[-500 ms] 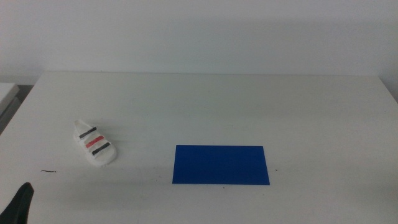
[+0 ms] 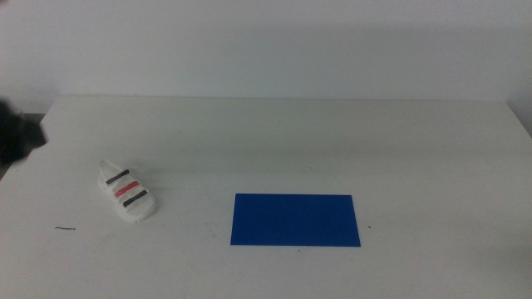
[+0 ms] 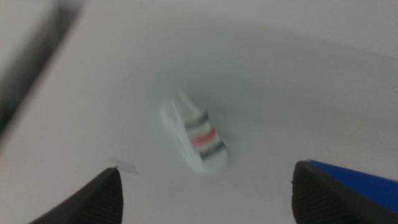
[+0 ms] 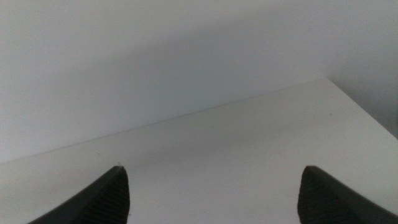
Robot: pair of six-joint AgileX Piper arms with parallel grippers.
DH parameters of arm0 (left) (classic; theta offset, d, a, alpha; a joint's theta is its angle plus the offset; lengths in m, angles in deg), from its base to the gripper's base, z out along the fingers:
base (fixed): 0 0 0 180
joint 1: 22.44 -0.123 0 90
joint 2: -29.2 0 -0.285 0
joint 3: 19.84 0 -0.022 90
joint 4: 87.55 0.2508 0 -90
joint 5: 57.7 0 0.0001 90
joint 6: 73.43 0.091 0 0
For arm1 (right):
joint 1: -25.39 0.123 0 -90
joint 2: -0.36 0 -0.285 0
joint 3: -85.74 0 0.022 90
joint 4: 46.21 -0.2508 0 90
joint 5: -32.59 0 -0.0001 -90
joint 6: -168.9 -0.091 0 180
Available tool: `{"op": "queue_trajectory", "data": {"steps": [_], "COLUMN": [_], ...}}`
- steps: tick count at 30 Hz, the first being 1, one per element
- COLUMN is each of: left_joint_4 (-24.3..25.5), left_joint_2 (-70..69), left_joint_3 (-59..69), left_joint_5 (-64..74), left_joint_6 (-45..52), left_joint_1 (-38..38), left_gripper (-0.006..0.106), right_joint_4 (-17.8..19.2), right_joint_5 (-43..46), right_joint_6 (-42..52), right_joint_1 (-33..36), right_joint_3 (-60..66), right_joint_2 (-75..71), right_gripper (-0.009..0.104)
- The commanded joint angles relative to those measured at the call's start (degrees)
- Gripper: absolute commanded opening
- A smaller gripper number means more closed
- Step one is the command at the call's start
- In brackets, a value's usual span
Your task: Use one arm to grab the shoe from the table and place it on the mat.
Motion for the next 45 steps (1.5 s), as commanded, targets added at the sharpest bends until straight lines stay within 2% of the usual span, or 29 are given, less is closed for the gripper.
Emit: {"op": "queue_trajectory", "data": {"steps": [1,3,8,17,21,36,45], "left_joint_4": [-0.90,0.66,3.49,0.81,-0.67,-0.23,-2.27], "left_joint_2": [8.10,14.88,30.41,44.95,47.64,58.62,62.76], "left_joint_3": [-6.96,-13.32,-24.02,-26.81,-26.70,-26.70,-26.60], "left_joint_5": [9.17,15.73,21.32,14.00,9.77,3.58,-0.72], "left_joint_6": [-10.91,-17.94,-28.03,-28.01,-29.30,-28.91,-28.58], "left_joint_1": [0.07,1.15,4.27,3.82,2.68,1.70,1.70], "left_gripper": [0.091,0.091,0.091,0.091,0.091,0.091,0.090], "right_joint_4": [0.34,0.34,0.34,0.34,0.34,0.34,0.34], "right_joint_5": [0.36,0.36,0.36,0.36,0.36,0.36,0.36], "right_joint_6": [0.18,0.18,0.18,0.18,0.18,0.18,0.18], "right_joint_1": [0.10,0.10,0.10,0.10,0.10,0.10,0.10], "right_joint_3": [0.14,0.14,0.14,0.14,0.14,0.14,0.14], "right_joint_2": [-0.27,-0.27,-0.27,-0.27,-0.27,-0.27,-0.27], "right_gripper": [0.079,0.079,0.079,0.079,0.079,0.079,0.079]}}
